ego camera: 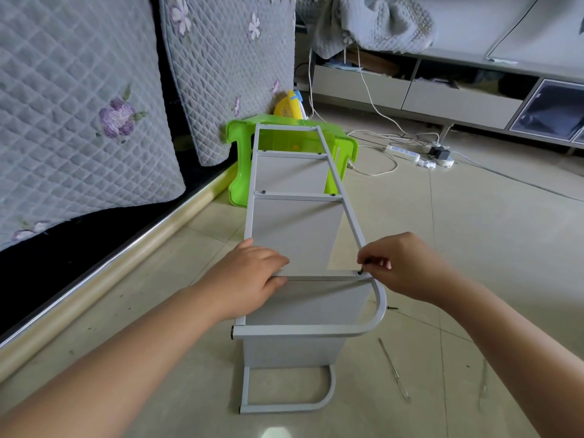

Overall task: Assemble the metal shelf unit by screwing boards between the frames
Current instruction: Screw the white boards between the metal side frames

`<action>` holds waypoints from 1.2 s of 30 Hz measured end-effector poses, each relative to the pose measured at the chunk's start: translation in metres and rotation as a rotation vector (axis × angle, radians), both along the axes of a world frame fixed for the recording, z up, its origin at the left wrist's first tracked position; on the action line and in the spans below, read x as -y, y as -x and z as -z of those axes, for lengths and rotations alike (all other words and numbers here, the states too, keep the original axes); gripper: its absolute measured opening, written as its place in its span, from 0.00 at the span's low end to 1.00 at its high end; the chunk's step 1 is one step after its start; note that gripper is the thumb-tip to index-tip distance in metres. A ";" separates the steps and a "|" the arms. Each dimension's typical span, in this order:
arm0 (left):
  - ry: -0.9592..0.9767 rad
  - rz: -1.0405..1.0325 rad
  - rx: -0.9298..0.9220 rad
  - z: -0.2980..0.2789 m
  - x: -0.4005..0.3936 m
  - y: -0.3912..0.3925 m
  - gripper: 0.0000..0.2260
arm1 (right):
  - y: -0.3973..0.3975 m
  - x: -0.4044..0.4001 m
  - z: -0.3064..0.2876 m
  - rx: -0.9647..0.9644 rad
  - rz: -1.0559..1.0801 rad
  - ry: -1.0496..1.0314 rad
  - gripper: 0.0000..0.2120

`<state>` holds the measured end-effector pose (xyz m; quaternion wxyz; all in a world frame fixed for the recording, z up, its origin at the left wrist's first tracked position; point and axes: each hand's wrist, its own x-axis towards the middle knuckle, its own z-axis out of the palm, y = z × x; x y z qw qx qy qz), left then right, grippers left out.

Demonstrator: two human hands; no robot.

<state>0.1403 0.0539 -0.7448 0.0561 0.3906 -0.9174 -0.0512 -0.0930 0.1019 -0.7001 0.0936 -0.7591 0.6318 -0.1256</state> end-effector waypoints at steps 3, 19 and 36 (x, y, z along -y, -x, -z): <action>-0.029 -0.024 0.030 0.001 0.000 0.001 0.23 | -0.003 0.001 0.000 -0.068 -0.016 -0.022 0.09; -0.088 -0.169 0.036 -0.001 -0.005 -0.003 0.36 | -0.016 0.008 -0.001 -0.447 -0.041 -0.197 0.12; -0.186 -0.194 0.084 -0.006 -0.006 -0.002 0.26 | 0.009 0.007 -0.010 -0.197 -0.157 -0.149 0.12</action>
